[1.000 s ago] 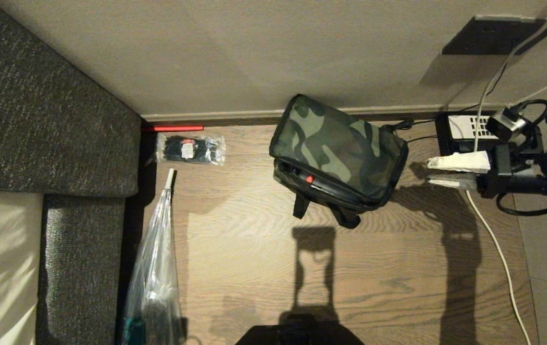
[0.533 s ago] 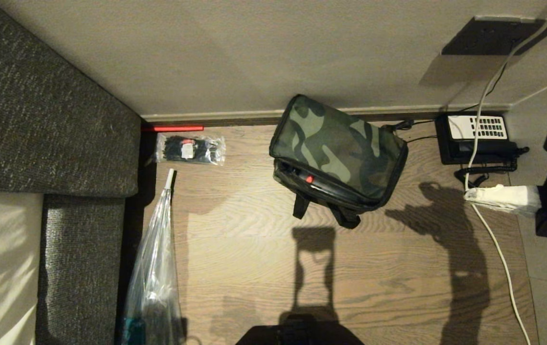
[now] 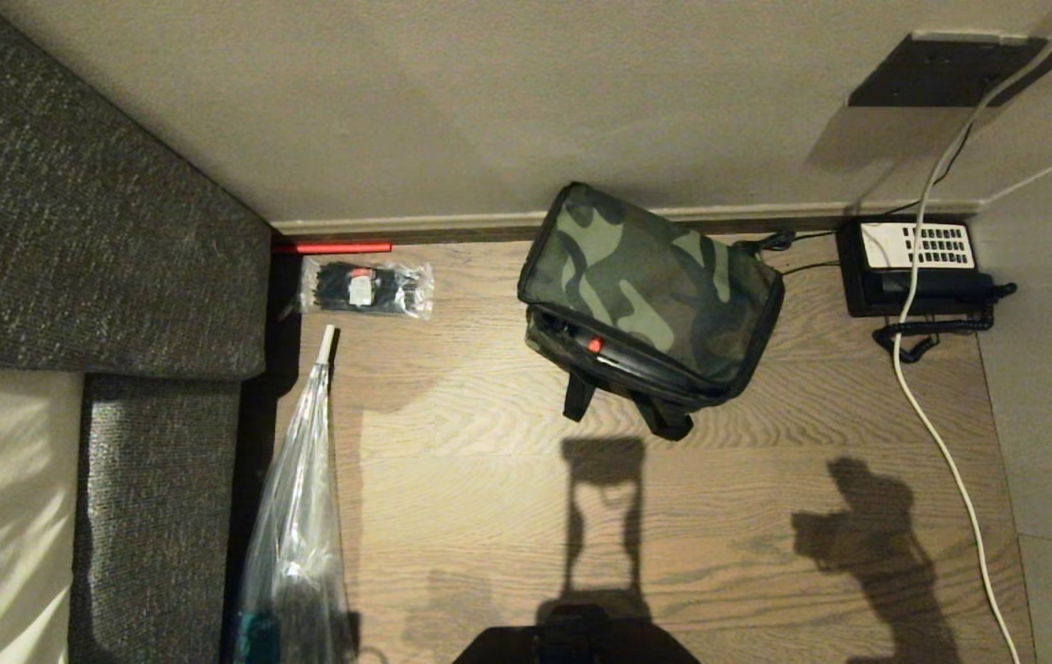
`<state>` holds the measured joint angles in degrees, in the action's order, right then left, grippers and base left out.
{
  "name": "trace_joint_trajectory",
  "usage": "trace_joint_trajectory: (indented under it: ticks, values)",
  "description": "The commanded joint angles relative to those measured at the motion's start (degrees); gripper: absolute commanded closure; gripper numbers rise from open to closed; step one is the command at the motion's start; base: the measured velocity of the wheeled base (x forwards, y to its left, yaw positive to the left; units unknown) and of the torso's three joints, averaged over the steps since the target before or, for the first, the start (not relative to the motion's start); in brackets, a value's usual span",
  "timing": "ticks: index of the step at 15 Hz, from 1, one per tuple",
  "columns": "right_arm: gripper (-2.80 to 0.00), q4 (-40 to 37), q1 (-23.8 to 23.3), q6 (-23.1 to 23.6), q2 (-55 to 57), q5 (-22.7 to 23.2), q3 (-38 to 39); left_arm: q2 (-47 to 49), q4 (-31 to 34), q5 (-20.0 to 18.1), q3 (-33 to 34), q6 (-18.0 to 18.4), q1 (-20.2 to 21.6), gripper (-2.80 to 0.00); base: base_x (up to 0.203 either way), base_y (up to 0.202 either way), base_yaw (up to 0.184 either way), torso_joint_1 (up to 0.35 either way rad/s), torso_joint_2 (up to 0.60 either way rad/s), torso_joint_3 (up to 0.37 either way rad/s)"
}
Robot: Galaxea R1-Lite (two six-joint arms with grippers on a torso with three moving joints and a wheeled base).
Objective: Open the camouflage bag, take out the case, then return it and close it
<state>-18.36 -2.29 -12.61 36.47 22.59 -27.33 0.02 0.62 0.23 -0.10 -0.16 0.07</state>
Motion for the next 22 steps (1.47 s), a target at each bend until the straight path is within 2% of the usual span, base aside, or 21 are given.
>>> trace_joint_trajectory:
  ticks: [1, 3, 5, 7, 9, 10, 12, 15, 17, 19, 22]
  values:
    - [0.00, -0.7, 2.0, 3.2, -16.7, -8.7, 10.8, 0.0, 0.0, 0.0, 0.0, 0.0, 0.0, 0.00, 0.000, 0.000, 0.000, 0.000, 0.00, 0.000]
    - [0.00, 1.9, 1.7, 6.3, -23.9, -14.4, 17.8, 0.0, 0.0, 0.0, 0.0, 0.0, 0.0, 0.00, 0.000, 0.000, 0.000, 0.000, 0.00, 0.000]
    - [0.00, 8.5, 1.6, 9.0, -29.7, -20.2, 22.3, 0.0, 0.0, 0.0, 0.0, 0.0, 0.0, 0.00, 0.000, 0.000, 0.000, 0.000, 0.00, 0.000]
    - [0.00, 16.6, 1.9, 11.0, -34.6, -23.0, 26.3, 0.0, 0.1, 0.0, 0.0, 0.0, 0.0, 0.00, 0.000, 0.000, 0.000, 0.000, 0.00, 0.000]
    - [0.00, 20.0, 2.1, 12.1, -36.9, -23.4, 27.9, 0.0, 0.0, 0.0, 0.0, 0.0, 0.0, 0.00, 0.000, 0.000, 0.000, 0.000, 0.00, 0.000]
    - [0.00, 20.0, 2.1, 12.5, -38.3, -23.4, 28.1, 0.0, 0.0, 0.0, 0.0, 0.0, 0.0, 0.00, 0.000, 0.000, 0.000, 0.000, 0.00, 0.000]
    - [0.00, 20.3, 2.2, 10.3, -38.3, -23.4, 28.1, 0.0, 0.0, 0.0, 0.0, 0.0, 0.0, 0.00, 0.000, 0.000, 0.000, 0.000, 0.00, 0.000]
    - [0.00, 19.2, 2.2, 11.6, -38.2, -23.2, 27.7, 0.0, 0.0, 0.0, 0.0, 0.0, 0.0, 0.00, 0.000, 0.000, 0.000, 0.000, 0.00, 0.000]
    - [0.00, 20.2, 2.2, 10.3, -38.2, -23.4, 28.1, 0.0, 0.0, 0.0, 0.0, 0.0, 0.0, 0.00, 0.000, 0.000, 0.000, 0.000, 0.00, 0.000]
    - [0.00, 19.6, 2.2, 11.6, -38.2, -23.2, 27.9, 0.0, 0.0, 0.0, 0.0, 0.0, 0.0, 0.00, 0.000, 0.000, 0.000, 0.000, 0.00, 0.000]
    - [0.00, 20.3, 2.2, 10.9, -38.2, -23.4, 28.0, 0.0, 0.0, 0.0, 0.0, 0.0, 0.0, 0.00, 0.000, 0.000, 0.000, 0.000, 0.00, 0.000]
